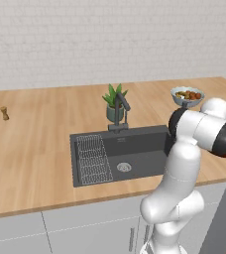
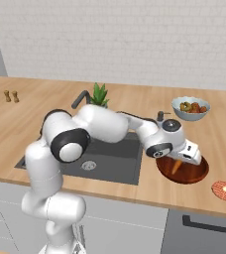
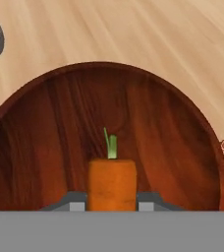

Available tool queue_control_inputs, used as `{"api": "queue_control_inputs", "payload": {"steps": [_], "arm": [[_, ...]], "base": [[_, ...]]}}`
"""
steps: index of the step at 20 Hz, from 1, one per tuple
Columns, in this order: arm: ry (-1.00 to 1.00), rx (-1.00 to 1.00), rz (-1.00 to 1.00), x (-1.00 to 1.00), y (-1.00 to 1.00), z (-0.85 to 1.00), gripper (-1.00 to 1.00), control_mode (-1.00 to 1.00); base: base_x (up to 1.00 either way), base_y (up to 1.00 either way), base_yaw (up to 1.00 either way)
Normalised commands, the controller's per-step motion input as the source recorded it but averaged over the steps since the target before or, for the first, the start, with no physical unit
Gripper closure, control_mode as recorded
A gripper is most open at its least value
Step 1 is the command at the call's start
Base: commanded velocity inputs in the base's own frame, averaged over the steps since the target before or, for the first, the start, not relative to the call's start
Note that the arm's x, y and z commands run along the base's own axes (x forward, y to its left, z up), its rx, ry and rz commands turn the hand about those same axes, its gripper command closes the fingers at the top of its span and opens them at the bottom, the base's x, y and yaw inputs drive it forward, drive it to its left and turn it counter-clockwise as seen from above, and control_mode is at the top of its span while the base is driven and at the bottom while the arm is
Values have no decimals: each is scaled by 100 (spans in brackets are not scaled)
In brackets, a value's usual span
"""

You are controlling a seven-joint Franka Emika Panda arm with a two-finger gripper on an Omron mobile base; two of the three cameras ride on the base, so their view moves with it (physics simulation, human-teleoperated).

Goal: Pick the carrot from the sink and place it in the bowl. Then pick the bowl and place it in the microwave. Then close the microwave door and press the start button.

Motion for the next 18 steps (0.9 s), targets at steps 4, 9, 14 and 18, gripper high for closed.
{"api": "queue_control_inputs", "payload": {"steps": [4, 9, 14, 18], "arm": [[0, 0, 0, 5, -1, -24, 100, -100], [0, 0, 0, 4, 0, -30, 100, -100], [2, 0, 0, 16, 0, -18, 100, -100], [3, 0, 0, 30, 0, -13, -100, -100]], "base": [[0, 0, 0], [0, 0, 0], [0, 0, 0], [0, 0, 0]]}}
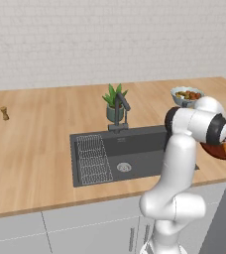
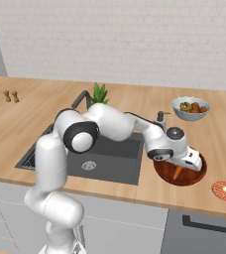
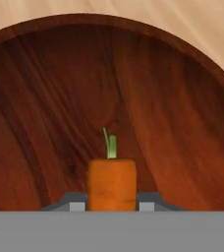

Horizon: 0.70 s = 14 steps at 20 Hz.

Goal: Pick the carrot from the sink and place it in the bowl. Then pick the bowl and place it in the microwave. Then close the microwave door and press the start button.

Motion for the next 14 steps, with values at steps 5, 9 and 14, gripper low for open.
{"api": "queue_control_inputs", "payload": {"steps": [5, 9, 14], "arm": [[0, 0, 0, 4, 0, 3, -100, -100], [0, 0, 0, 0, 2, 4, -100, -100], [0, 0, 0, -5, 17, 30, -100, -100]], "base": [[0, 0, 0], [0, 0, 0], [0, 0, 0]]}}
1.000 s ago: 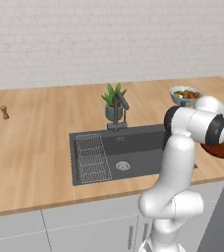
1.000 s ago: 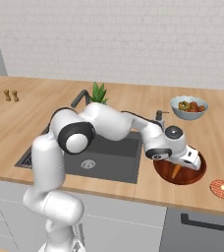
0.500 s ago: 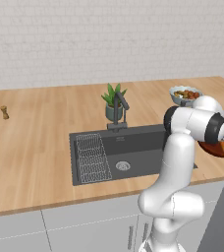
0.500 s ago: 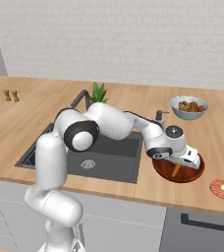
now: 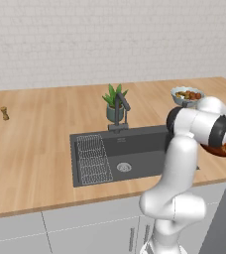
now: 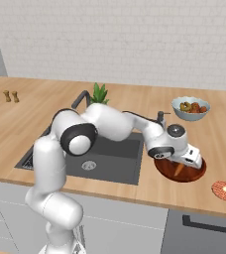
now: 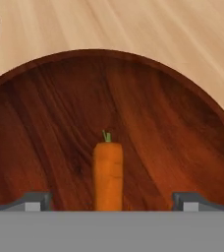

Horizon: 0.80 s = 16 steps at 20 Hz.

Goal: Pick the carrot from the sink and place it in the bowl. Then pick the bowl and place it in the microwave. Then close the microwave door and press the start button.

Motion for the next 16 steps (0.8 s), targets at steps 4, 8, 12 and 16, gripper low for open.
{"api": "queue_control_inputs", "payload": {"steps": [4, 8, 12, 16], "arm": [[0, 0, 0, -19, 50, 56, -100, -100], [5, 0, 0, -24, 56, 50, -100, -100], [17, -5, 0, -4, 56, 51, -100, -100], [16, -3, 1, 4, 26, 13, -100, -100]], "base": [[0, 0, 0], [0, 0, 0], [0, 0, 0], [0, 0, 0]]}}
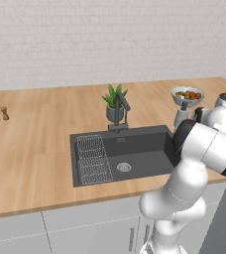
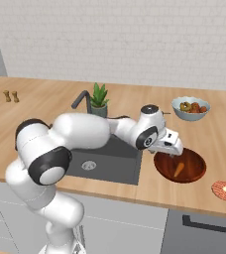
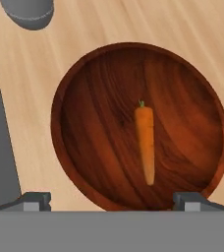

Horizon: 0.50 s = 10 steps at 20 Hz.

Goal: Pick the carrot from the sink and place it in the bowl. Then pick the bowl and place it in the microwave. Then close the microwave door and press the start button.

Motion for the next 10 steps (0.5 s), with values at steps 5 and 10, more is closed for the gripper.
{"api": "queue_control_inputs", "payload": {"steps": [5, 10], "arm": [[1, 0, 0, 21, 18, 0, -100, -100], [7, 0, 3, 21, 9, -2, -100, -100]], "base": [[0, 0, 0], [0, 0, 0]]}}
